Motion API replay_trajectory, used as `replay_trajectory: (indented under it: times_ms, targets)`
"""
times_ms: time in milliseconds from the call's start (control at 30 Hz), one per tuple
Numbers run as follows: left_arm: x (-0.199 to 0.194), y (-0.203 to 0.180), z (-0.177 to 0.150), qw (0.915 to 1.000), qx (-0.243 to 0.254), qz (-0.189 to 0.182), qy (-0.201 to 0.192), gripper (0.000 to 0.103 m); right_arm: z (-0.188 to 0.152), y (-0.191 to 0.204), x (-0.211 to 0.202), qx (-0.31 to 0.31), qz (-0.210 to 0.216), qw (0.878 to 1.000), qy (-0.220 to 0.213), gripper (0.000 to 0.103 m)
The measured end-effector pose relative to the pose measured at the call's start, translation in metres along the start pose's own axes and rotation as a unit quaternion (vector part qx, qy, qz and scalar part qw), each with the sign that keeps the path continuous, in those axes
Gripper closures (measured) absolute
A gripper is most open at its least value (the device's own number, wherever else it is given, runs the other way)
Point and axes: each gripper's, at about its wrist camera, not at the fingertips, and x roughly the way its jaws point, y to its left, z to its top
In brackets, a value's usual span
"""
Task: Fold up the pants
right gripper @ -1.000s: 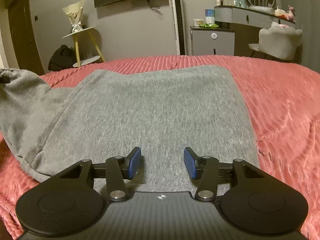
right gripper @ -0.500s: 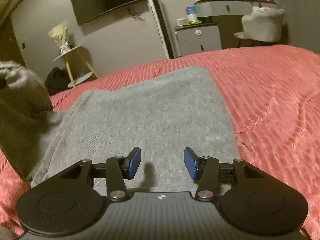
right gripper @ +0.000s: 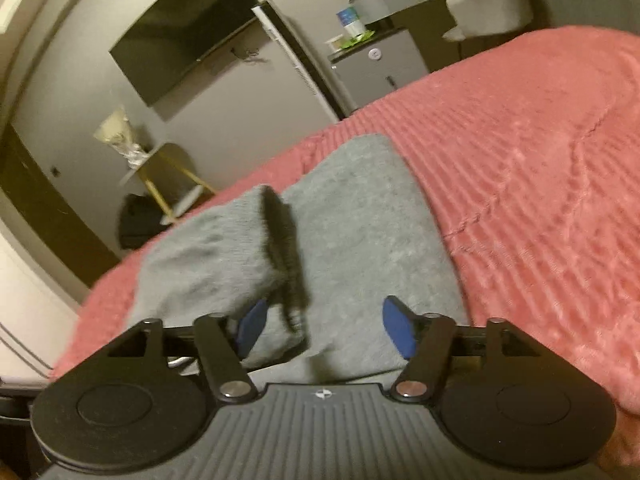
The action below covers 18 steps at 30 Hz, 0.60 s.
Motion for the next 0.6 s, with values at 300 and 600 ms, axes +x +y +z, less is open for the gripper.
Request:
replay_trajectory:
  times_ms: [300,600]
  targets:
    - [-0.041,0.08,-0.022,0.9614,-0.182,0.195,-0.066,0.006,0.015,-0.007,0.059,0.142,0.067,0.983,0.092,0.029]
    - [-0.017,0.128,-0.039,0.9332,-0.336,0.123,-0.036,0.013,0.016,0.015,0.11,0.164,0.047,0.975,0.142,0.05]
